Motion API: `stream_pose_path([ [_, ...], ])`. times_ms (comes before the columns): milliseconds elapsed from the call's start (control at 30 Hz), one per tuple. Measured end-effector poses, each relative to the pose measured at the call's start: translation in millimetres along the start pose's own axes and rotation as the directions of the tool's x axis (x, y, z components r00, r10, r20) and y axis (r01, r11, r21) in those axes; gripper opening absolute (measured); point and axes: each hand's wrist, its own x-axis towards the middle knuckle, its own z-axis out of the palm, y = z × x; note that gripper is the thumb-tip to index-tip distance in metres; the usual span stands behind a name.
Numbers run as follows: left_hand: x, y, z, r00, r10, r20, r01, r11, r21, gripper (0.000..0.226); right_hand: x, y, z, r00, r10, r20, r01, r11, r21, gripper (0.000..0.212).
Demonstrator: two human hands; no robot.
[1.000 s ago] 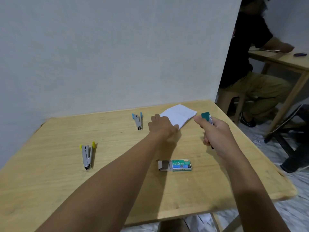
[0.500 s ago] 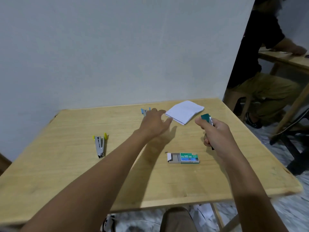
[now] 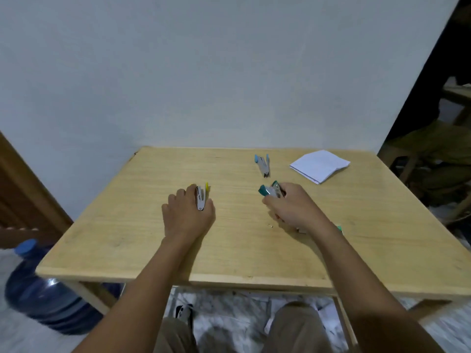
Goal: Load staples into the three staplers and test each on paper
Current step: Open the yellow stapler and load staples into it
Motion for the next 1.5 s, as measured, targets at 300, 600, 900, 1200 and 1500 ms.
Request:
stream_pose_path([
  [300, 4, -5, 4, 0.996, 0.051, -0.071, -0.055, 0.997, -0.05, 0.014, 74, -17, 55, 0.999, -0.047, -0.022, 0.023, 0.783, -0.621, 0.022],
  [600, 5, -6, 7, 0.991, 0.096, -0.089, -0.101, 0.993, -0.053, 0.008, 109, -29, 75, 0.99, -0.033, -0.136, -0.051, 0.821, -0.569, 0.046],
  [900, 6, -6, 6, 0.989, 0.102, -0.104, -0.109, 0.992, -0.056, 0.017, 88, -6, 55, 0.997, -0.04, 0.061, 0.06, 0.928, -0.366, 0.052],
  [1200, 5, -3, 1, 0.993, 0.087, -0.084, -0.091, 0.995, -0.047, 0.023, 108, -9, 76, 0.994, -0.066, -0.084, 0.025, 0.908, -0.419, 0.036],
  [1500, 4, -2, 0, 0.993, 0.079, -0.083, -0.085, 0.994, -0.073, 0.026, 121, -25, 84, 0.988, 0.013, -0.152, -0.075, 0.91, -0.408, 0.045],
])
